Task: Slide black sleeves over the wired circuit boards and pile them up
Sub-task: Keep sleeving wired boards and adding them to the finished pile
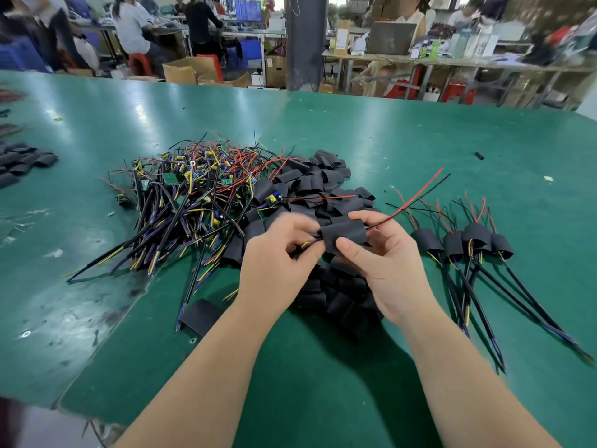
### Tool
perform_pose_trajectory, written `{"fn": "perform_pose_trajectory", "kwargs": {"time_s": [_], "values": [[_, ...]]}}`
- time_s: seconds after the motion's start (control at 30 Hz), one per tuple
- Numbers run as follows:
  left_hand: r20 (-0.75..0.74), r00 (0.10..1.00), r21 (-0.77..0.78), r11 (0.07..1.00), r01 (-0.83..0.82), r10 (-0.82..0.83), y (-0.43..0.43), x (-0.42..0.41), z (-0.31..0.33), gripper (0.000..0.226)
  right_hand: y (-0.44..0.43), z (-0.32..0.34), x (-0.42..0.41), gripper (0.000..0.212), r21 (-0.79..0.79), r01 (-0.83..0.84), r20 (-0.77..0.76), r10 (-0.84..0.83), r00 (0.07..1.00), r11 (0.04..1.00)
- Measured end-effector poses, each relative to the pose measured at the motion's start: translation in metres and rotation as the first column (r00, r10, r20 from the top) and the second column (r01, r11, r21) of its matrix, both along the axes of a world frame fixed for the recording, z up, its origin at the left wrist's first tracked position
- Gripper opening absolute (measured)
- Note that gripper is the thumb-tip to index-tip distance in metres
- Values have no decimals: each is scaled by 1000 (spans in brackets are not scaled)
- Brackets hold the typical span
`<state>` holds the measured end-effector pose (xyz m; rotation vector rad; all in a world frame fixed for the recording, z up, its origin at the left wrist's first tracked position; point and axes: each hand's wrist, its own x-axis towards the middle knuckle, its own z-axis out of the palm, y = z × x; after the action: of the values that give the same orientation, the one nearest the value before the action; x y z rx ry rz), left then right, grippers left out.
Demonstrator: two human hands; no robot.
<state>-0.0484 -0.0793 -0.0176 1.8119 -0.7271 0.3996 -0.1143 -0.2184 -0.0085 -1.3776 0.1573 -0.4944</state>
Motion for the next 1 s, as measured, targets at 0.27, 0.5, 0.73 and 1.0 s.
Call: {"fn": "perform_pose_trajectory", "kwargs": {"time_s": [0.27,0.5,0.73,1.0], "values": [[76,994,-74,994,80,-74,-1,-3,0,47,-9,20,1,44,441,62,91,-114,989,895],[186,971,75,983,-170,153,12,3,21,20,-86,24,-27,22,-331,647,-75,-702,708,688],[-245,764,755,612,-236,597,52,-16,35,49,-86,13,-26,56,-690,434,-241,-749,617,579],[-423,819,751,655,78,387,20,-52,29,59,-66,9,-17,45,-695,352,-216,-648,730,627]]}}
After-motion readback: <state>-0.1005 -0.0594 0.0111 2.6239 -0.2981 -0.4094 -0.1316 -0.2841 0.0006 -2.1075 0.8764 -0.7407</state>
